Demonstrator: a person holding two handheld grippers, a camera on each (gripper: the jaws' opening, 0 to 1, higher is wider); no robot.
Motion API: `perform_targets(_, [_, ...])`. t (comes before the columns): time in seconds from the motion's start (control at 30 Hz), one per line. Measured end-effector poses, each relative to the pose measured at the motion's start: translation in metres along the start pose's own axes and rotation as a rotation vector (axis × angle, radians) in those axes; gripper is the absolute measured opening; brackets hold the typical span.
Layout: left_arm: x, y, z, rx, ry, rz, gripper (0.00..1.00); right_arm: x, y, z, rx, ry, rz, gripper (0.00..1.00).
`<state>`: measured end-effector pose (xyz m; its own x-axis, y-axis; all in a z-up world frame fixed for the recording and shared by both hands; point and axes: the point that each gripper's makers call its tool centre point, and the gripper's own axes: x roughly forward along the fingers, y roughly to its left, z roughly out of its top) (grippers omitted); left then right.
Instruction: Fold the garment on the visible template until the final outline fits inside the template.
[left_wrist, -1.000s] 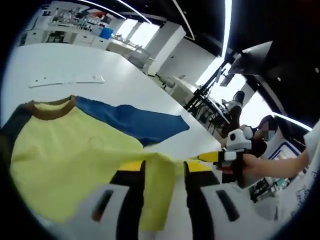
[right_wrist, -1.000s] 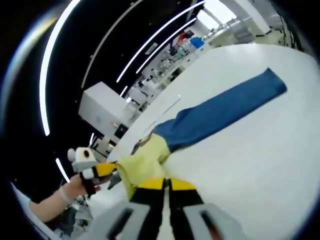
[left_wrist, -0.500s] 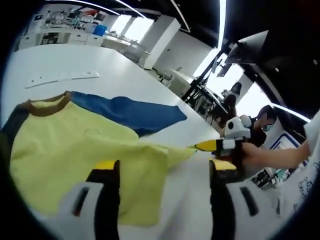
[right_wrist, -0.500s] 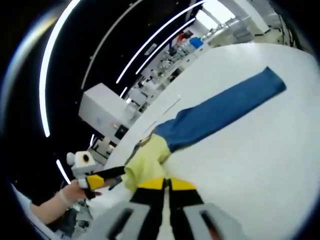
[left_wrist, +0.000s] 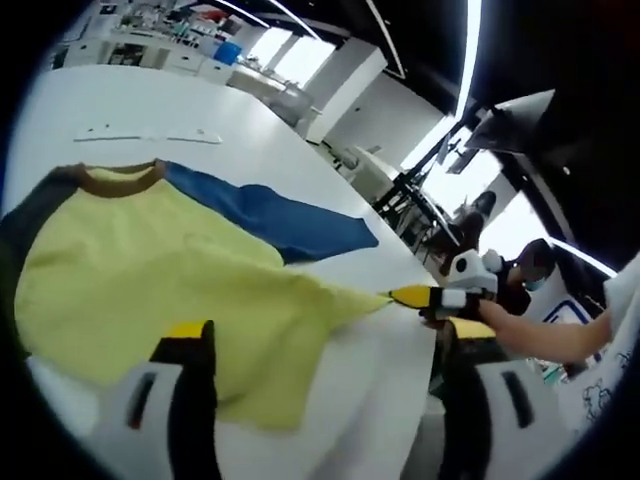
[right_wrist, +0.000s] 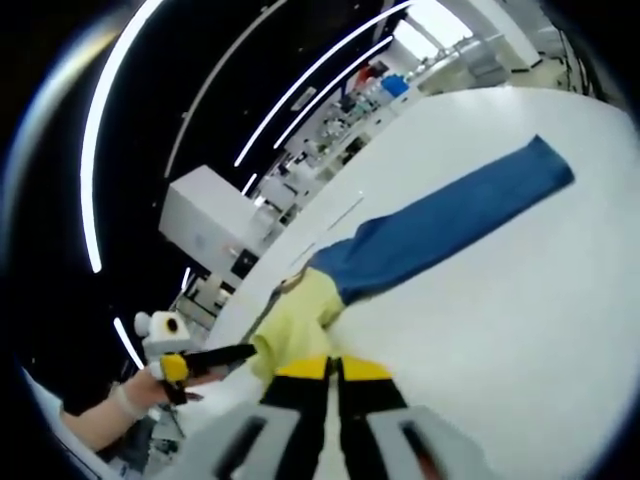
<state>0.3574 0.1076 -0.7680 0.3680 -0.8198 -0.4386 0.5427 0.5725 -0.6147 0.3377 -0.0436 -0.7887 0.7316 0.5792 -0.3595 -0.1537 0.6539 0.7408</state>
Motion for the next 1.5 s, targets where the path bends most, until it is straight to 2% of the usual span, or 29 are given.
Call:
perform_targets(0.13, [-0.008, 0.004, -0.005, -0.031, -0.019, 0.023, 0.87, 0.000, 0.000, 0.000, -0.007, 0.000, 0.003, 0.00])
perform_targets(0.27, [-0.018, 0.011, -0.022, -0.053, 0.014, 0.068, 0.72, 0.000, 0.001, -0.001, 0.001, -0.004, 0.007, 0.00])
perform_targets(0.47, [-0.022, 0.013, -0.050, -0.040, 0.056, 0.109, 0.70, 0.000, 0.000, -0.002, 0.008, -0.005, 0.010, 0.00])
perform_targets(0.57, [-0.023, 0.022, -0.058, 0.023, 0.076, 0.159, 0.64, 0.001, -0.001, -0.002, 0.011, -0.005, 0.012, 0.00])
perform_targets(0.67, [-0.022, 0.026, -0.059, 0.054, 0.062, 0.181, 0.57, 0.001, -0.002, -0.001, 0.014, -0.006, 0.014, 0.00])
perform_targets(0.8, [-0.024, 0.032, -0.064, 0.033, 0.058, 0.216, 0.44, 0.001, -0.003, -0.001, 0.017, -0.007, 0.017, 0.00])
perform_targets(0.87, [-0.025, 0.036, -0.067, 0.032, 0.066, 0.249, 0.42, 0.001, -0.004, 0.000, 0.020, -0.010, 0.017, 0.00])
perform_targets(0.9, [-0.026, 0.042, -0.070, 0.076, 0.086, 0.282, 0.42, 0.001, -0.004, 0.000, 0.020, -0.011, 0.018, 0.00])
perform_targets(1.0, [-0.023, 0.044, -0.075, 0.066, 0.094, 0.293, 0.41, 0.000, -0.003, -0.001, 0.024, -0.011, 0.018, 0.00])
perform_targets(1.1, [-0.022, 0.043, -0.073, 0.127, 0.105, 0.315, 0.36, -0.001, -0.002, -0.002, 0.028, -0.013, 0.018, 0.00])
perform_targets(1.17, [-0.020, 0.044, -0.073, 0.137, 0.106, 0.318, 0.33, -0.001, -0.002, -0.003, 0.029, -0.010, 0.017, 0.00])
perform_targets(1.23, [-0.020, 0.045, -0.076, 0.183, 0.110, 0.351, 0.28, -0.001, -0.002, -0.003, 0.031, -0.008, 0.015, 0.00])
perform_targets(1.5, [-0.017, 0.048, -0.076, 0.237, 0.105, 0.403, 0.17, 0.000, -0.002, -0.004, 0.034, -0.005, 0.014, 0.00])
